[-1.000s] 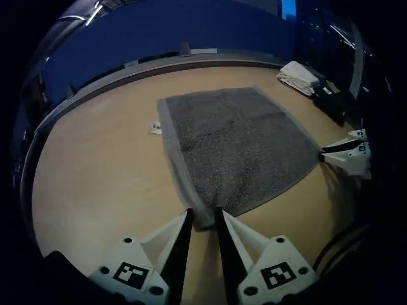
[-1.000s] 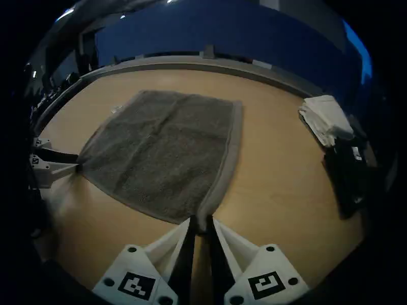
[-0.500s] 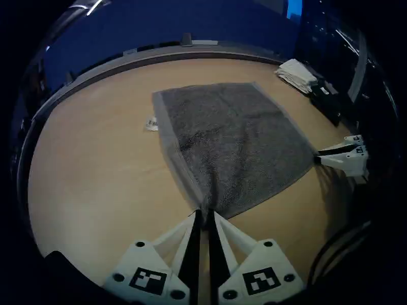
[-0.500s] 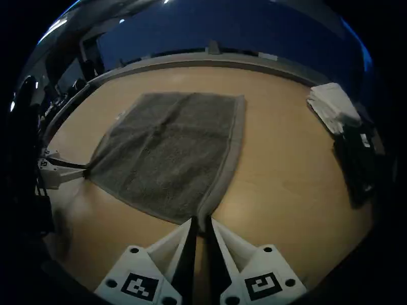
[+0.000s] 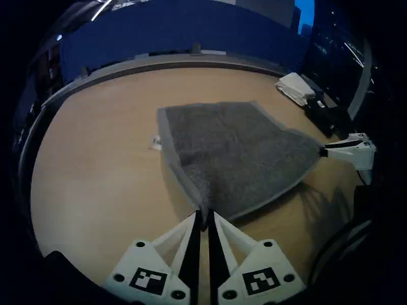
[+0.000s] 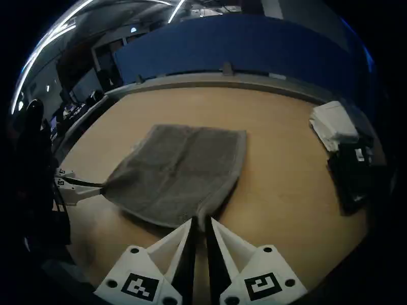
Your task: Fold towel
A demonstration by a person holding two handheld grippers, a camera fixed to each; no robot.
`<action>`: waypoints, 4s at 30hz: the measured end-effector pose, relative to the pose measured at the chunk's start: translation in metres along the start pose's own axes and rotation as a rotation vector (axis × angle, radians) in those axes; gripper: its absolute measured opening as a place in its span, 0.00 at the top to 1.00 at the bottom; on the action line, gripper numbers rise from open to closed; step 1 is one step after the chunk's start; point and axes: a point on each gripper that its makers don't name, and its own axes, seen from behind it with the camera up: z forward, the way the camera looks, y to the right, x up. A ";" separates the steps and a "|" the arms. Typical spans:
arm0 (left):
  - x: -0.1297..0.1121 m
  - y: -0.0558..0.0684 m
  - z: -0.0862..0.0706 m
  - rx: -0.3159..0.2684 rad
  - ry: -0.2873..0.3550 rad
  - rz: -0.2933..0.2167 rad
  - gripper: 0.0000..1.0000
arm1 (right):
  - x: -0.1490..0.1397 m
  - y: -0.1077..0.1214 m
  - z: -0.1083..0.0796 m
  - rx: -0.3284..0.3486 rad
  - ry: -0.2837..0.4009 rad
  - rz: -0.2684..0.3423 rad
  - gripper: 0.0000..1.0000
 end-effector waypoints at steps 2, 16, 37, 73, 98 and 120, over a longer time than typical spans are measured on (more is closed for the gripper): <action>0.014 0.000 -0.008 0.005 0.025 -0.001 0.91 | 0.009 -0.002 -0.007 0.008 0.021 0.008 0.88; 0.058 0.009 -0.061 0.018 0.124 -0.006 0.91 | 0.035 -0.019 -0.054 0.067 0.105 0.091 0.88; 0.113 -0.033 0.052 0.078 0.056 -0.081 0.90 | 0.091 0.025 0.030 -0.016 0.048 0.276 0.88; 0.157 -0.106 0.103 0.229 0.151 -0.092 0.10 | 0.088 0.071 0.089 -0.108 -0.004 0.322 0.09; 0.102 -0.092 0.026 0.224 0.266 -0.183 0.10 | 0.023 0.040 0.073 -0.096 -0.017 0.429 0.09; 0.035 -0.071 -0.013 0.240 0.255 -0.185 0.10 | 0.012 0.064 0.087 -0.113 0.043 0.746 0.89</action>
